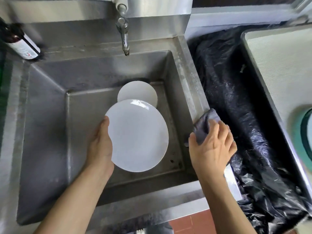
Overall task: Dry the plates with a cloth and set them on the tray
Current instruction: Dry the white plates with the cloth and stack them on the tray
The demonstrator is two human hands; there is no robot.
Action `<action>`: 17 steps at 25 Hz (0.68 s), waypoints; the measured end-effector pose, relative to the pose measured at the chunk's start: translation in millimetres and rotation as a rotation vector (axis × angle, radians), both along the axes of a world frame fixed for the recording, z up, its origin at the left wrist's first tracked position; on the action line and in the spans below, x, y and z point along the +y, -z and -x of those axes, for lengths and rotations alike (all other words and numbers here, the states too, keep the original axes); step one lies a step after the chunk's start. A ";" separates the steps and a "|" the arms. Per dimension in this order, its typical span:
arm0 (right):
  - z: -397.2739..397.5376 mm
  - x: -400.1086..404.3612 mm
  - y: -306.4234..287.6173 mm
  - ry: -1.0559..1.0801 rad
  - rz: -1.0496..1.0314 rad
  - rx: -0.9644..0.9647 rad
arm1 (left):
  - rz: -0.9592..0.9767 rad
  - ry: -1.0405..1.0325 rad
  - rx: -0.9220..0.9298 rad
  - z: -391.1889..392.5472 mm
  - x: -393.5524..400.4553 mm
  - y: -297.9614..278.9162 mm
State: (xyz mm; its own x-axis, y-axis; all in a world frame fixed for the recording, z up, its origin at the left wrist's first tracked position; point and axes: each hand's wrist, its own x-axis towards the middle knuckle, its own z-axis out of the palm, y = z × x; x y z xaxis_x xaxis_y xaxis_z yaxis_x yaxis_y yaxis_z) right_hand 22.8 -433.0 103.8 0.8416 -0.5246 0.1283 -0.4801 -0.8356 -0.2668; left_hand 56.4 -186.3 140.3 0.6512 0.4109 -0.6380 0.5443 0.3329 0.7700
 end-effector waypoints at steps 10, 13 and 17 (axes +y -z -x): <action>14.3 -27.1 21.5 0.007 -0.081 0.378 | 0.027 0.076 -0.039 11.5 -9.3 -69.1; 20.0 -35.3 22.0 -0.082 -0.146 0.182 | 0.021 0.078 -0.057 15.6 -7.7 -91.8; 20.7 -54.8 0.0 -0.029 -0.535 -0.076 | -0.024 0.075 -0.129 21.2 -3.8 -122.6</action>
